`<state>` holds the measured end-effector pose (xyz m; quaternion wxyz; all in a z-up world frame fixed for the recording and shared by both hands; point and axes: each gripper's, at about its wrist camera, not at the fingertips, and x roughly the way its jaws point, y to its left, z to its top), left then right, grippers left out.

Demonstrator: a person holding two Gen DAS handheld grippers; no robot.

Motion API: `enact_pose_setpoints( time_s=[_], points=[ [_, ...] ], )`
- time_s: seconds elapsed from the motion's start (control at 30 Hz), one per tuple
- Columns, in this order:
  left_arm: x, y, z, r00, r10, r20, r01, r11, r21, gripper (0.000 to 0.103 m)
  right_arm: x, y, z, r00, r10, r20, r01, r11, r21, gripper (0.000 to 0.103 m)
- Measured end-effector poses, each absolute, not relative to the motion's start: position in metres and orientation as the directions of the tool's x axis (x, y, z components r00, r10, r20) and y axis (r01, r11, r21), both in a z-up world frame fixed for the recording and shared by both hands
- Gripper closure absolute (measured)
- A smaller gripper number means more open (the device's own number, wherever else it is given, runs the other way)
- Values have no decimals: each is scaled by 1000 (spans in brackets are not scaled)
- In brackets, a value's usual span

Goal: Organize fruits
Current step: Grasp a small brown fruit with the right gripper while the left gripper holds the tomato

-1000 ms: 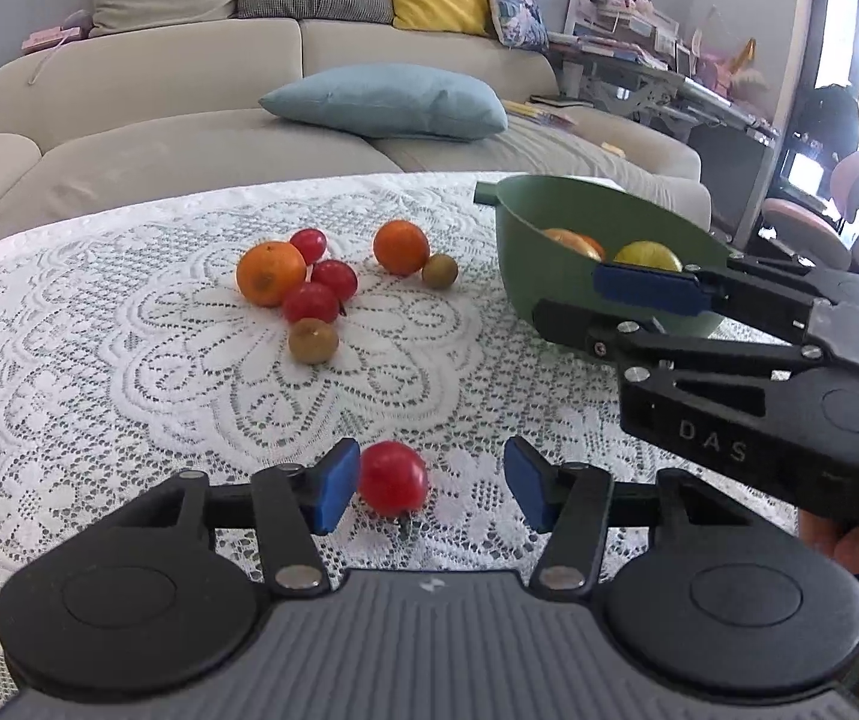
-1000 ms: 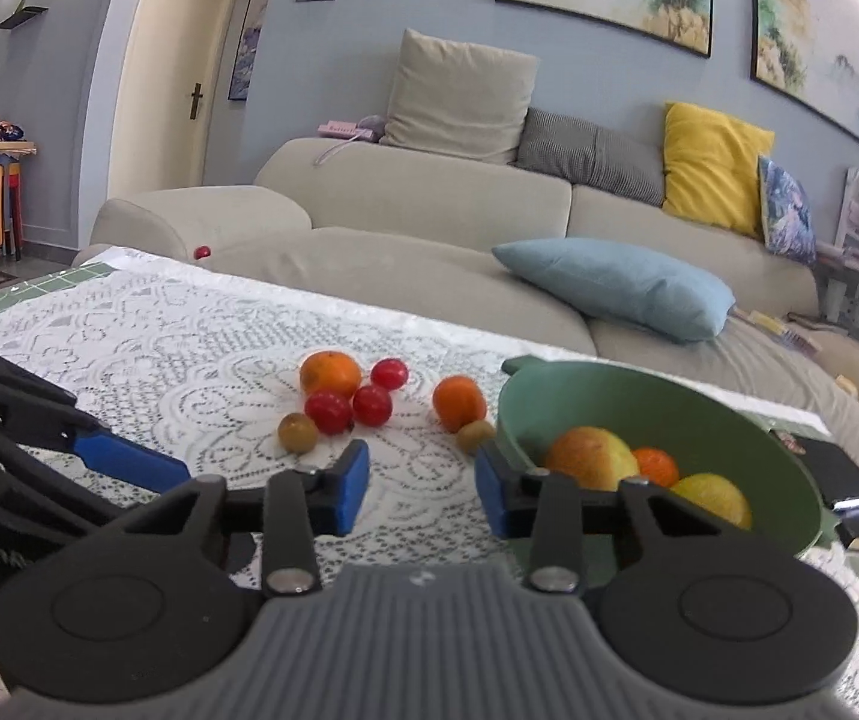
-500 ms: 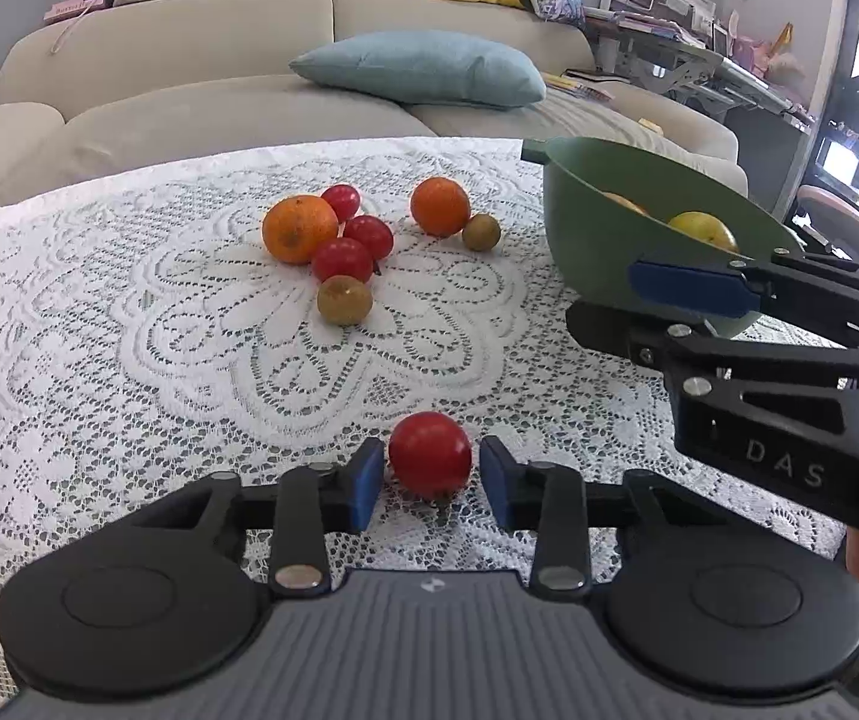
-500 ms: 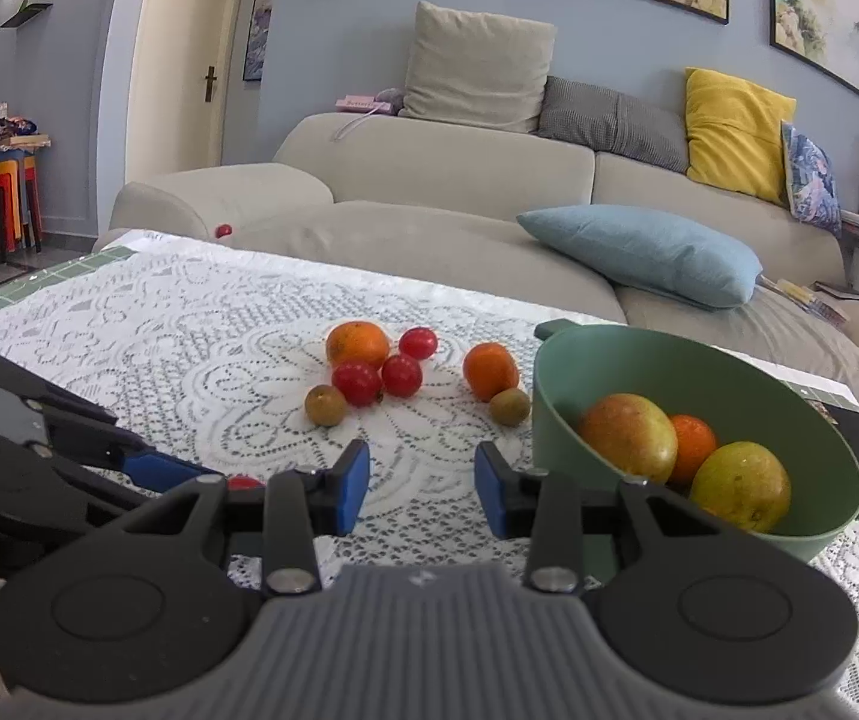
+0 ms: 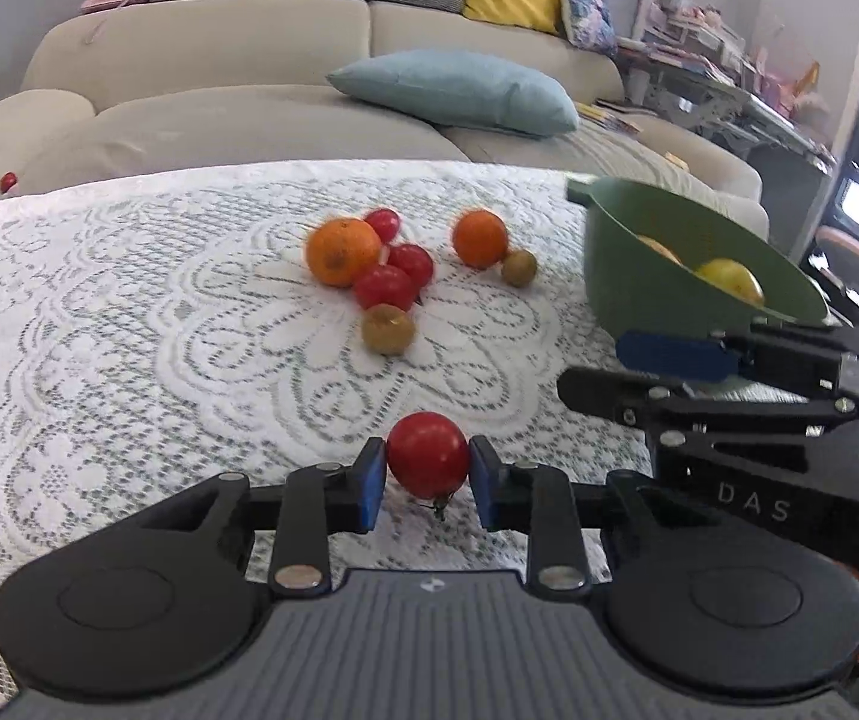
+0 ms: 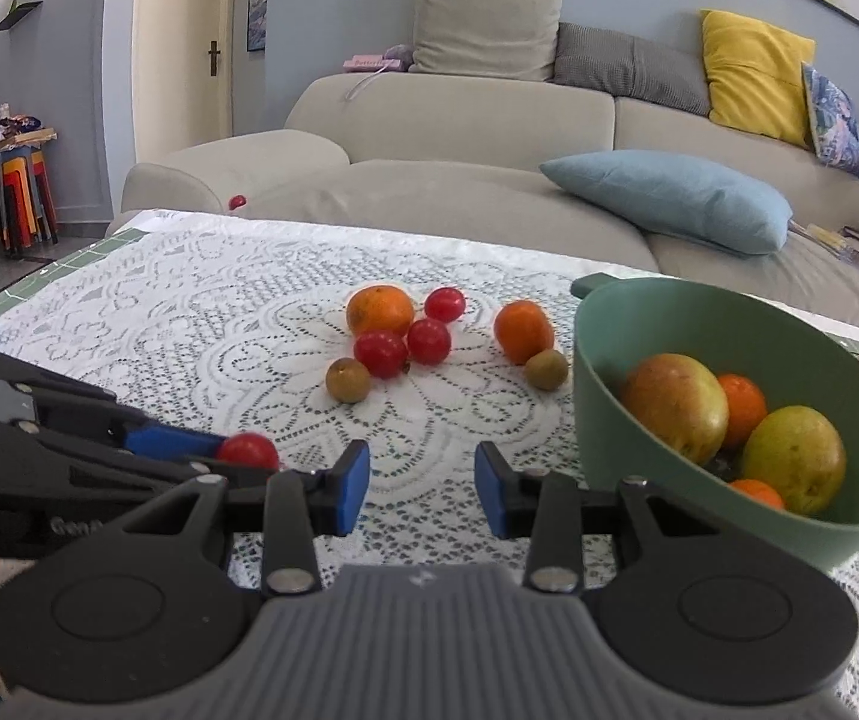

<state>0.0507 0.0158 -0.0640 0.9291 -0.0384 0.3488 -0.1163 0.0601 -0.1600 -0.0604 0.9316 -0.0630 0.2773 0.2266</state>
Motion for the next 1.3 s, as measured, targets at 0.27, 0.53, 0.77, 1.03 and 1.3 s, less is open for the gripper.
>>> enact_pose_setpoints(
  time_s=[0.27,0.53,0.77,1.03,1.3],
  points=[
    [57,39,-58,758,-202,-620,103,976,-191,70,79,-147,-60,704,434,-562,-480,874,73,67],
    [62,58,-55,775,-164,-611,26,973,-228,70,97,-122,-67,681,455,-573,-531,847,41,67],
    [63,62,-56,777,-159,-609,13,971,-237,70,120,-104,-72,668,456,-588,-544,838,32,67],
    [63,64,-57,775,-156,-612,4,970,-243,70,135,-95,-80,653,448,-610,-540,841,39,75],
    [62,62,-59,768,-161,-620,10,971,-239,70,135,-94,-81,652,449,-611,-537,842,46,81]
  ],
)
